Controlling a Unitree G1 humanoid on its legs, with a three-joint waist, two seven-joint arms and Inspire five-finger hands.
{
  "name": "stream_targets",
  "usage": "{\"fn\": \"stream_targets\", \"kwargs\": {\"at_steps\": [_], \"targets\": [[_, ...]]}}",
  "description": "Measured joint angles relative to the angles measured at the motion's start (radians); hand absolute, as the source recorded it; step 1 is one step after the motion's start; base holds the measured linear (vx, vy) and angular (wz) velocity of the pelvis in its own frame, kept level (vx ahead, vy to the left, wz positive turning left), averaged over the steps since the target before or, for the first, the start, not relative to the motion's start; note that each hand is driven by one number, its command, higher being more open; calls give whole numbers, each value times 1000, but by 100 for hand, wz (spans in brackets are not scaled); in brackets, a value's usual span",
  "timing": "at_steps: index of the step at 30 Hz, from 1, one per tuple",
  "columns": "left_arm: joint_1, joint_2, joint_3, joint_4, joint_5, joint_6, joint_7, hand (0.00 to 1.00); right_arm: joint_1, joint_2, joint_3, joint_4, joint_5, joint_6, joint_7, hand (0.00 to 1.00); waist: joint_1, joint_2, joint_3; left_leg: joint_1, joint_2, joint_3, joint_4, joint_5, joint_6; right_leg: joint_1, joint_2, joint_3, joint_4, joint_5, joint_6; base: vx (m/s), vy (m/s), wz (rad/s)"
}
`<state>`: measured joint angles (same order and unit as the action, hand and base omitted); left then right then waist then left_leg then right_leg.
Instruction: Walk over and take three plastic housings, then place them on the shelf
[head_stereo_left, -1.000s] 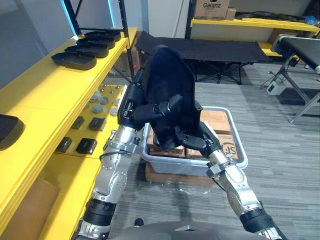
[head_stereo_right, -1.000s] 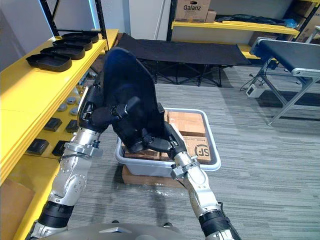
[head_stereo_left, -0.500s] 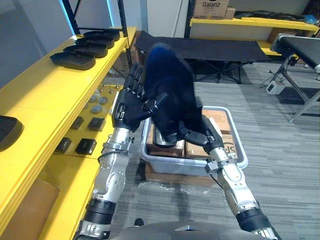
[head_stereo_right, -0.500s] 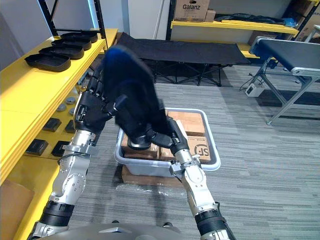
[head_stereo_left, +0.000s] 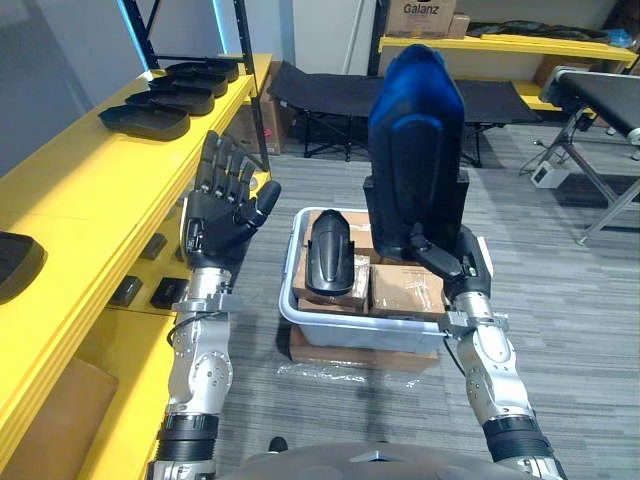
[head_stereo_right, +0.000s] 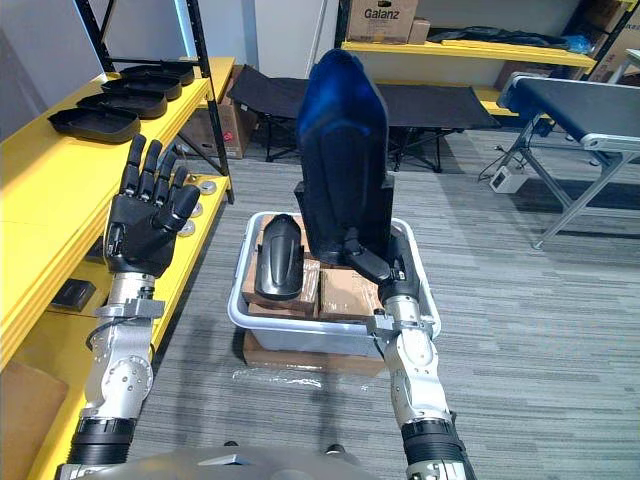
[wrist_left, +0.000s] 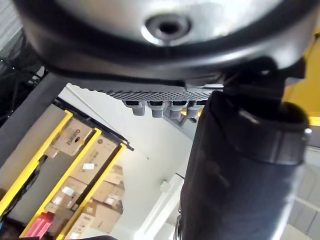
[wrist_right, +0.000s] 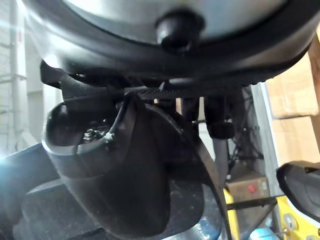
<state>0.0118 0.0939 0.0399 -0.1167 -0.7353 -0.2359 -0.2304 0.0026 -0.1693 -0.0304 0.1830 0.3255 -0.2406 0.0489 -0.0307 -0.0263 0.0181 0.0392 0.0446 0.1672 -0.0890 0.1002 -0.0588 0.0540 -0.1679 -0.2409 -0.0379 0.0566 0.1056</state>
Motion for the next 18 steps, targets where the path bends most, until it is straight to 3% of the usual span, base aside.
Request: {"fn": "stream_targets", "kwargs": {"at_steps": [5, 13, 18], "targets": [[0, 5, -5, 44, 82, 41, -70, 100, 0, 1, 1, 0, 20, 0, 38, 0, 1, 2, 1, -1, 0, 0, 0, 0, 0, -1, -1, 0, 0, 0, 0, 0, 0, 0], [0, 50, -113, 78, 189, 110, -126, 100, -2, 9, 35, -1, 74, 0, 51, 0, -1, 6, 4, -2, 0, 1, 0, -1, -1, -2, 1, 1, -2, 0, 0, 0, 0, 0], [0, 73, -163, 80, 223, 114, -150, 100, -13, 9, 101, -2, 73, 0, 50, 0, 0, 10, 6, -4, 1, 1, 0, -2, -2, -3, 3, 1, -3, 0, 0, 0, 0, 0]]}}
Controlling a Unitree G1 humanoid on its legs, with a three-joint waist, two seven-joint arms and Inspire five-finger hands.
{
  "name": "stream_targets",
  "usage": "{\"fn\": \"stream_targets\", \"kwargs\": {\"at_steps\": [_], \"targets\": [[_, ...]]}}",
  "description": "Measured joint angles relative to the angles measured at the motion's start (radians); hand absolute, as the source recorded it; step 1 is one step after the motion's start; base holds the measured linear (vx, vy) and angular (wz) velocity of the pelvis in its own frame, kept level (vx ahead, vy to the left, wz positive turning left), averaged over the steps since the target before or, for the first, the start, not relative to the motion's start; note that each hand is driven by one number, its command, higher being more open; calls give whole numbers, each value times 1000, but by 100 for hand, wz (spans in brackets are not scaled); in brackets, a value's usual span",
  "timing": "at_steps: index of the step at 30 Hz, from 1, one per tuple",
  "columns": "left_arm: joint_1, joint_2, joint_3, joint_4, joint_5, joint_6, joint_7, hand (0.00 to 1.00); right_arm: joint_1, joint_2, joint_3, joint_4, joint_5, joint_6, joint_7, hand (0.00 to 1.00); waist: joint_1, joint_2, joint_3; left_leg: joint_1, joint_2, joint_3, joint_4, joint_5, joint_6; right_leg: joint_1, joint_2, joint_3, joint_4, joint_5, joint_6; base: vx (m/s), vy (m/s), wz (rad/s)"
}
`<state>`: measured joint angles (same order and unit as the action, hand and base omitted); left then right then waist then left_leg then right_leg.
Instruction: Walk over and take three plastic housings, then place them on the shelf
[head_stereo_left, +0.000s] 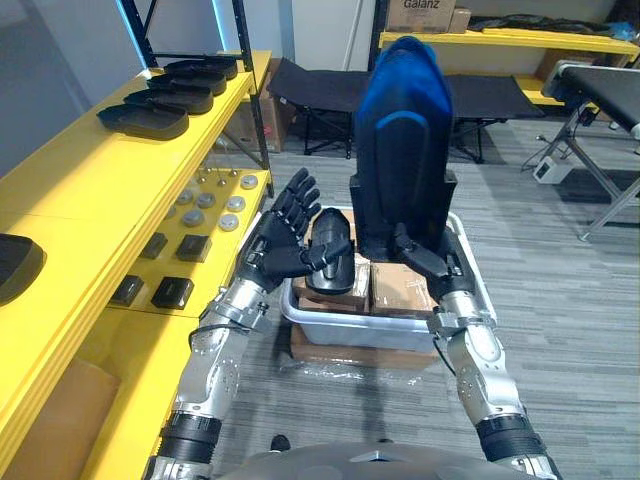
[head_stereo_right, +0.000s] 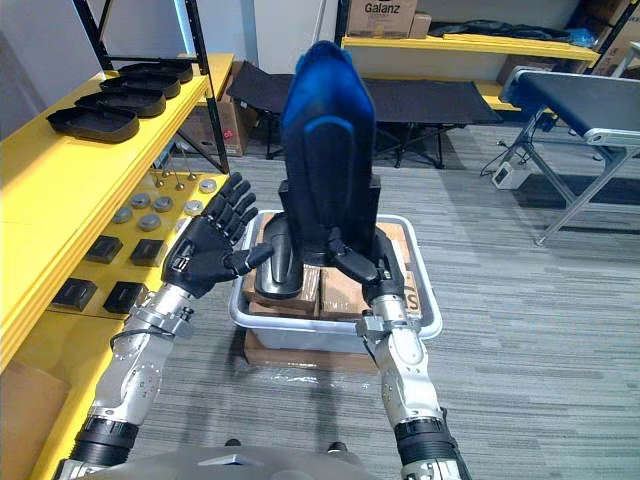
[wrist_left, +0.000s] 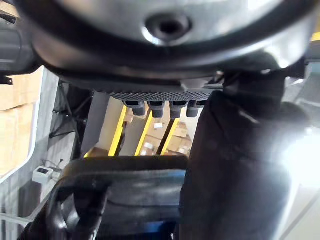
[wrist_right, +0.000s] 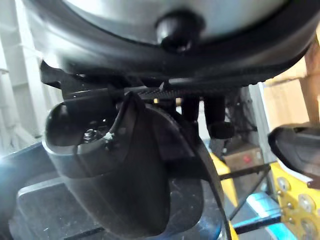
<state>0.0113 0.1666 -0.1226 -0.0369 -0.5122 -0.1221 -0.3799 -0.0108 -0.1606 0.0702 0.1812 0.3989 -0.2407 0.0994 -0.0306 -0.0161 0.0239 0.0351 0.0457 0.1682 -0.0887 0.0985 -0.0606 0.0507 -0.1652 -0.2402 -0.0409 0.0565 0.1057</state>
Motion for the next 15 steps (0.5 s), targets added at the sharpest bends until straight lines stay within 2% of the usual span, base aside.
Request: {"fn": "stream_targets", "kwargs": {"at_steps": [6, 15], "targets": [[-1, 12, -55, 0, 2, 21, -8, 100, -6, 3, 88, -1, -2, 0, -20, 0, 2, 3, -1, -11, 0, -1, 1, 1, 1, -11, 0, 0, 2, 0, 0, 0, 0, 0], [-4, 10, -80, 0, -42, 35, 35, 100, -7, 11, 122, -1, -2, 0, -43, 0, 0, 9, -5, -11, -1, -3, 0, 1, 1, -10, 0, -1, 4, 0, 0, 0, 0, 0]]}}
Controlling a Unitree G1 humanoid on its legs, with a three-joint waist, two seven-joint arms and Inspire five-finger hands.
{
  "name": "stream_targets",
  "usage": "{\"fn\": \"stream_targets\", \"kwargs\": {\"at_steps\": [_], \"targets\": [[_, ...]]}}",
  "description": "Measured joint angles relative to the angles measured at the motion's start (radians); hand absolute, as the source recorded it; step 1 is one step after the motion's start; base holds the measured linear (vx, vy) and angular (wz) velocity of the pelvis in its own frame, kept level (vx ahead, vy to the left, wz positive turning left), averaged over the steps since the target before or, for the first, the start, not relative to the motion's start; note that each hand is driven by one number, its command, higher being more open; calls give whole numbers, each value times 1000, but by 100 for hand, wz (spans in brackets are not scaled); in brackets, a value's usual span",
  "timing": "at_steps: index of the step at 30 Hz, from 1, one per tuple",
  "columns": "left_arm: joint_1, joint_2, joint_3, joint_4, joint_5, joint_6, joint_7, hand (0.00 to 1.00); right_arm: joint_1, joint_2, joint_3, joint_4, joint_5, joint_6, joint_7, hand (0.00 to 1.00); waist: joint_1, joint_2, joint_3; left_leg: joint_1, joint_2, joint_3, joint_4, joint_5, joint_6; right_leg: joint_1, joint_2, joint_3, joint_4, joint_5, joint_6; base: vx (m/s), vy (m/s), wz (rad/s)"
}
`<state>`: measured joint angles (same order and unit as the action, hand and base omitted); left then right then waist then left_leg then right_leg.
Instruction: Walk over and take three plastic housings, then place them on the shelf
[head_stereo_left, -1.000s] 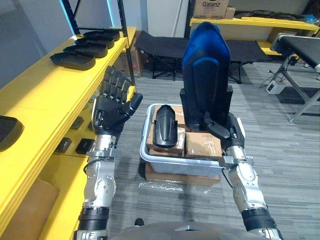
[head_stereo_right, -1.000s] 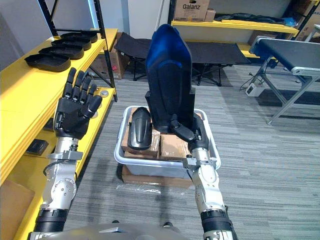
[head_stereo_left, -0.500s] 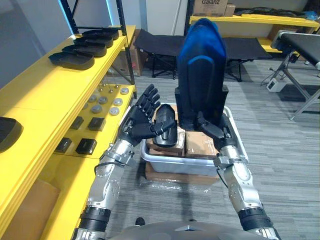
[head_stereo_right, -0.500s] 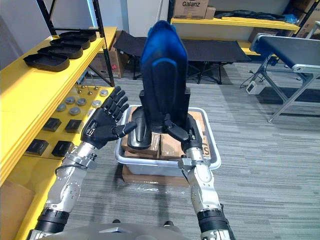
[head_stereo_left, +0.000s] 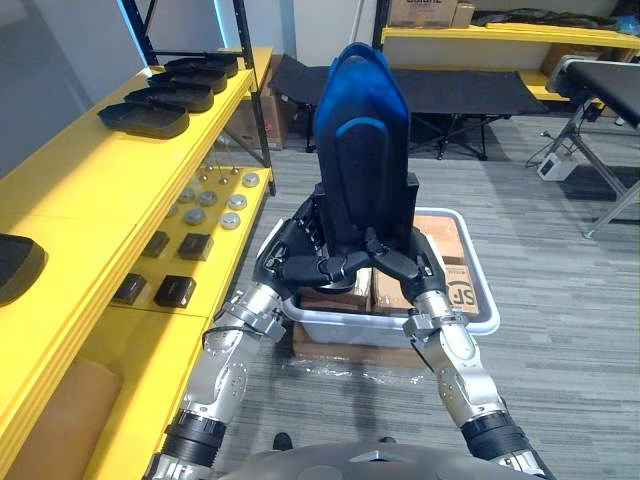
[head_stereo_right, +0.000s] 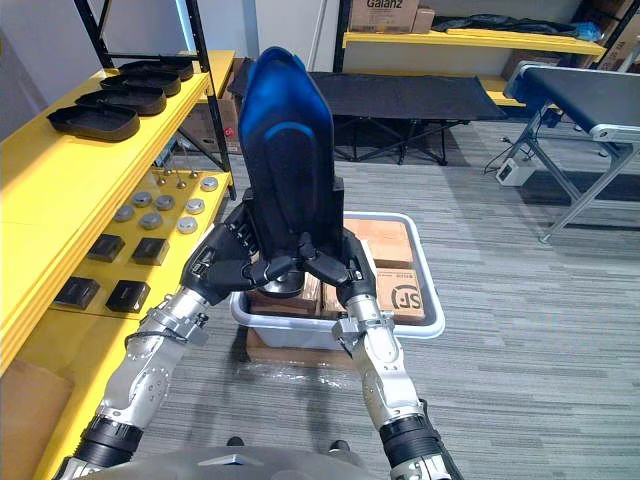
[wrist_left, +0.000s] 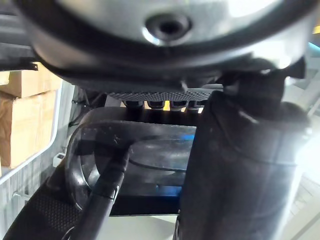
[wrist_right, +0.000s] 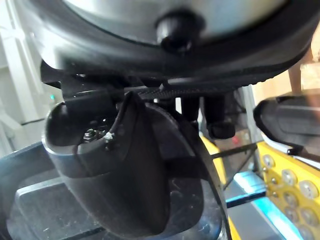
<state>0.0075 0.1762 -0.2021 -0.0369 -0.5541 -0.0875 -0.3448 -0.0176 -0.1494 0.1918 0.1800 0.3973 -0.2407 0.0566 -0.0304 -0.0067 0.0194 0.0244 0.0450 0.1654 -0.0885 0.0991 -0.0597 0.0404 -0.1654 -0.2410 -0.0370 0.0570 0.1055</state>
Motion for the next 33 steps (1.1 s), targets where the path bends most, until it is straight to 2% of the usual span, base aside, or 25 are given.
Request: {"fn": "stream_targets", "kwargs": {"at_steps": [8, 25, 26, 33], "targets": [[0, -1, -12, 0, -67, 3, 30, 100, 0, 1, 19, 0, 3, 0, 3, 0, 0, 10, -6, 1, 0, 0, 0, 1, 1, 0, 0, 0, 0, 0, 0, 0, 0, 0], [-12, -13, -10, -1, -62, 3, 134, 100, 3, 4, 91, 0, 13, 0, 62, 0, -1, -1, -18, 2, 0, -2, 0, 1, 1, -1, -1, -3, -2, 0, 0, 0, 0, 0], [-12, -13, -10, -1, -62, 3, 135, 0, 3, 4, 93, 0, 14, 0, 65, 0, -1, -1, -18, 2, 0, -2, 0, 1, 1, -1, -1, -3, -2, 0, 0, 0, 0, 0], [-12, -17, -5, -1, -64, 3, 141, 0, 5, 4, 107, 0, 17, 1, 75, 0, 0, -5, -21, 2, 0, -2, 0, 1, 1, -2, -1, -4, -3, 0, -1, 0, 0, 0]]}}
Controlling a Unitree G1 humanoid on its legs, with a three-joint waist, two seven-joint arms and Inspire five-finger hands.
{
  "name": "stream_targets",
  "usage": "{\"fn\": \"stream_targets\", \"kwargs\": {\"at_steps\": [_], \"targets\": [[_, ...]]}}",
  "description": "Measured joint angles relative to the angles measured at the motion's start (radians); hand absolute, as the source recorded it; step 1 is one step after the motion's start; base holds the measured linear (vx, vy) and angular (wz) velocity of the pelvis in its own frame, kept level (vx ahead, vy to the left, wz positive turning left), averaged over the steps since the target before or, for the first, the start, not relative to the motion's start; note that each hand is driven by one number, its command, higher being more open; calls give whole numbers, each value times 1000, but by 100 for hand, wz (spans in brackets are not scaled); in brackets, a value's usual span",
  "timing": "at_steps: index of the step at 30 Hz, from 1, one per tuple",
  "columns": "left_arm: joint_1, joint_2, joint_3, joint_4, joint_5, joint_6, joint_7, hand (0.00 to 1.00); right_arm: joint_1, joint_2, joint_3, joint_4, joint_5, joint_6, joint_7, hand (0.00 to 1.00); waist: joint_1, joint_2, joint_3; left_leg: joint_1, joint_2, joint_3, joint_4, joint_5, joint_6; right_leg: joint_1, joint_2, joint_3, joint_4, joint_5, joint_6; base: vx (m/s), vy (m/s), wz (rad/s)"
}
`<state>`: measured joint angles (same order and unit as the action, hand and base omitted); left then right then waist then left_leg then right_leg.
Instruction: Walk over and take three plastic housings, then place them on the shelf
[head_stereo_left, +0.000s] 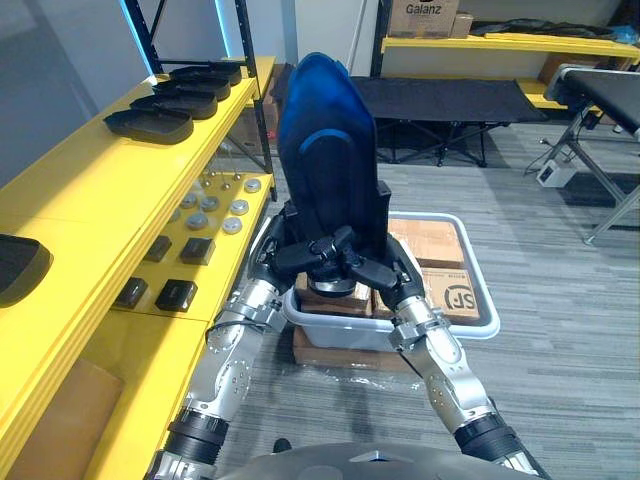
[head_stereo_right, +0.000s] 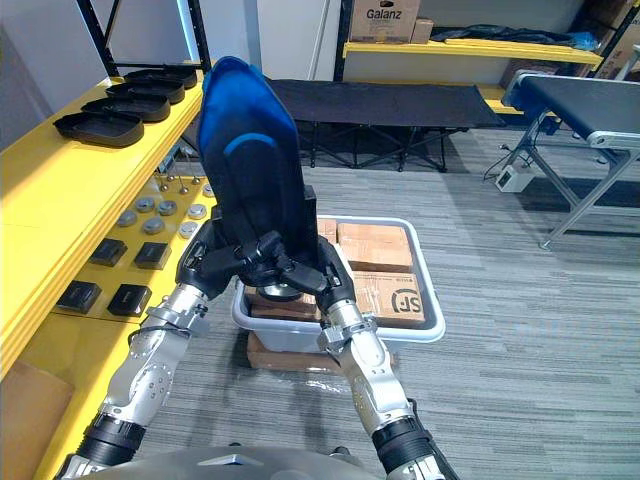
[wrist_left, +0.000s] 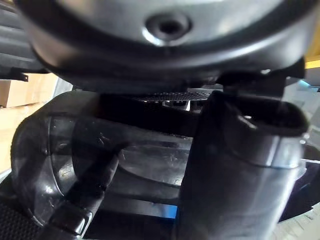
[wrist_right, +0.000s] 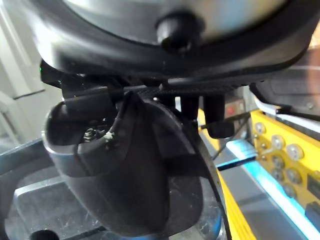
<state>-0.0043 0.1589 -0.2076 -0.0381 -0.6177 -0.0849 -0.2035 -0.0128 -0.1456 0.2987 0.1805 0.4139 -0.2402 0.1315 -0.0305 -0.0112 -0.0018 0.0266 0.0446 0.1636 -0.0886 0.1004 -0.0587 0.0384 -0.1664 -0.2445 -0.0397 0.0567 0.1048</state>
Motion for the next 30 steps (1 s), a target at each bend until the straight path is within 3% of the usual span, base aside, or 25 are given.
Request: {"fn": "stream_targets", "kwargs": {"at_steps": [18, 19, 25, 30], "targets": [[-26, 7, 38, 71, -13, -29, -2, 0, 33, 28, 30, -1, 7, -11, 27, 0, -3, -16, -15, 0, -1, 0, 0, 0, 0, -1, -4, 1, 0, 0, -1, 0, 0, 0], [-26, 7, 37, 71, -13, -31, -2, 0, 33, 28, 31, -1, 7, -12, 27, 100, -4, -16, -15, 0, -1, 1, 0, 0, 0, -1, -4, 1, 0, 0, -1, 0, 0, 0], [-26, 4, 37, 71, -38, -70, 17, 0, 38, 23, 46, -47, 6, -30, 66, 100, -7, -18, -16, 0, 0, 0, 0, 0, 0, -1, -5, 0, 0, 0, 0, 0, 0, 0], [-26, -7, 18, 69, 7, -87, 82, 0, 37, 24, 60, -47, 31, 20, 79, 100, -1, -34, -28, -1, -1, -3, 0, 0, 0, 0, -5, -3, 1, -1, -1, 0, 0, 0]]}}
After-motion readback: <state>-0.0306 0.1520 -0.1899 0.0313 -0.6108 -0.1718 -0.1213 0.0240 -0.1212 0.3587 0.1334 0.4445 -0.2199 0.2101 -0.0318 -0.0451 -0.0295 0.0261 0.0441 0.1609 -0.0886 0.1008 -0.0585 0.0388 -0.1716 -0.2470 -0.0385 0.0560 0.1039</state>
